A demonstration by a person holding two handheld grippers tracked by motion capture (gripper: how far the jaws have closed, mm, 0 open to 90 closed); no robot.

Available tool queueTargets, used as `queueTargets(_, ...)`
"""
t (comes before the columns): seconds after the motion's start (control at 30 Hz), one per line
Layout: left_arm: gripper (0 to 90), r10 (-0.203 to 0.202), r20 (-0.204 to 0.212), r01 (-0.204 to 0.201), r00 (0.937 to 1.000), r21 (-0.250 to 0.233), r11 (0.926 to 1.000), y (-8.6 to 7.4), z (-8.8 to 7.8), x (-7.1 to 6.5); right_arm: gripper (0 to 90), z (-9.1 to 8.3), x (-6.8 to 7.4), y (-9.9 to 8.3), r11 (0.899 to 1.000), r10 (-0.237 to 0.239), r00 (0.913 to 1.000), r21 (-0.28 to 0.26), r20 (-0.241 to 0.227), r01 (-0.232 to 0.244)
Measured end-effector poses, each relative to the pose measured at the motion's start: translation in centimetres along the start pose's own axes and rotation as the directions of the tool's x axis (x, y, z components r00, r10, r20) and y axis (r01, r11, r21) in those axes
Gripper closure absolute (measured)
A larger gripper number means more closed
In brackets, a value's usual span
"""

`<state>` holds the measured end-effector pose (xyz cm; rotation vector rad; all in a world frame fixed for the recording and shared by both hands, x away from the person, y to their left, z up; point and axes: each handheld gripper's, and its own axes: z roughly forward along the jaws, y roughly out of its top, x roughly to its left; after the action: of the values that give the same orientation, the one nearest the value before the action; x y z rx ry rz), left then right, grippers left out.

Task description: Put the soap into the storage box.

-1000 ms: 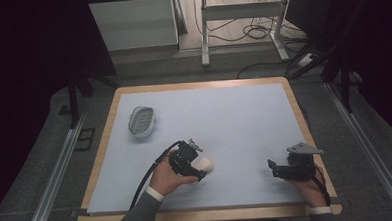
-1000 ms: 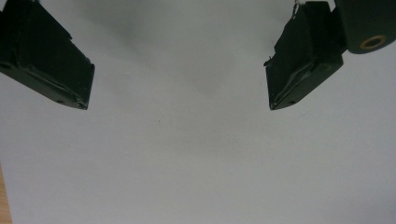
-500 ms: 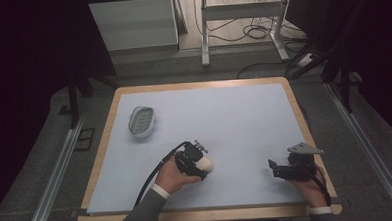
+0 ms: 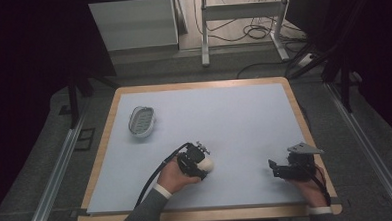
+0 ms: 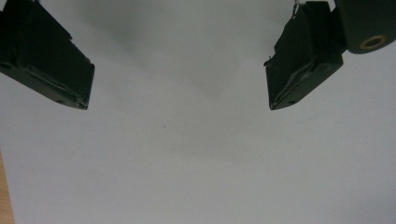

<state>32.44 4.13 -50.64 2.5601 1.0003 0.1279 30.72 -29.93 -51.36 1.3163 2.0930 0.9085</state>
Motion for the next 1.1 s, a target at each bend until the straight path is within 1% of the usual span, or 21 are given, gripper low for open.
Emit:
queueTargets(0.2,49.7,0.005,0.002,-0.004,1.0,-0.002,1.0,-0.1,-0.3,0.3,7.7,-0.1,-0.2,0.0,1.0,0.009,1.0,-0.001,0.004,-0.009)
queueTargets(0.37,49.7,-0.01,0.028,0.011,0.9996,-0.033,0.9994,-0.4,-1.2,1.0,7.7,-0.1,-0.3,-0.1,1.0,0.009,0.9999,0.0,0.008,-0.009)
queueTargets(0.47,49.7,-0.014,0.026,0.015,0.9996,-0.043,0.999,-0.5,-1.5,1.3,7.6,0.0,-0.3,-0.1,1.0,0.011,0.9999,0.002,0.008,-0.011)
queueTargets(0.6,49.7,-0.021,0.036,0.023,0.9991,-0.059,0.998,-0.7,-2.2,1.9,7.6,0.0,-0.2,-0.1,1.0,0.011,0.9999,0.004,0.01,-0.011)
queueTargets(0.77,49.7,-0.033,0.017,0.034,0.9993,-0.065,0.9973,-0.8,-3.0,2.8,7.7,0.0,-0.3,-0.1,1.0,0.012,0.9999,0.009,0.01,-0.012)
queueTargets(0.8,49.7,-0.033,0.017,0.034,0.9993,-0.065,0.9973,-0.8,-3.0,2.8,7.7,0.0,-0.3,-0.1,1.0,0.012,0.9999,0.009,0.01,-0.012)
queueTargets(0.83,49.7,-0.042,0.02,0.043,0.9989,-0.076,0.9961,-0.9,-3.3,3.1,7.7,0.0,-0.3,-0.1,1.0,0.012,0.9999,0.009,0.011,-0.012)
queueTargets(0.9,49.7,-0.043,0.024,0.045,0.9988,-0.078,0.9959,-0.9,-3.5,3.3,7.7,0.1,-0.3,-0.2,1.0,0.012,0.9998,0.01,0.013,-0.012)
queueTargets(1.07,49.7,-0.052,0.023,0.054,0.9984,-0.084,0.995,-1.2,-3.9,3.8,7.7,0.2,-0.3,-0.2,1.0,0.015,0.9998,0.013,0.015,-0.015)
queueTargets(1.1,49.7,-0.052,0.017,0.053,0.9985,-0.086,0.9949,-1.2,-4.1,3.9,7.7,0.1,-0.3,-0.2,1.0,0.014,0.9998,0.014,0.014,-0.014)
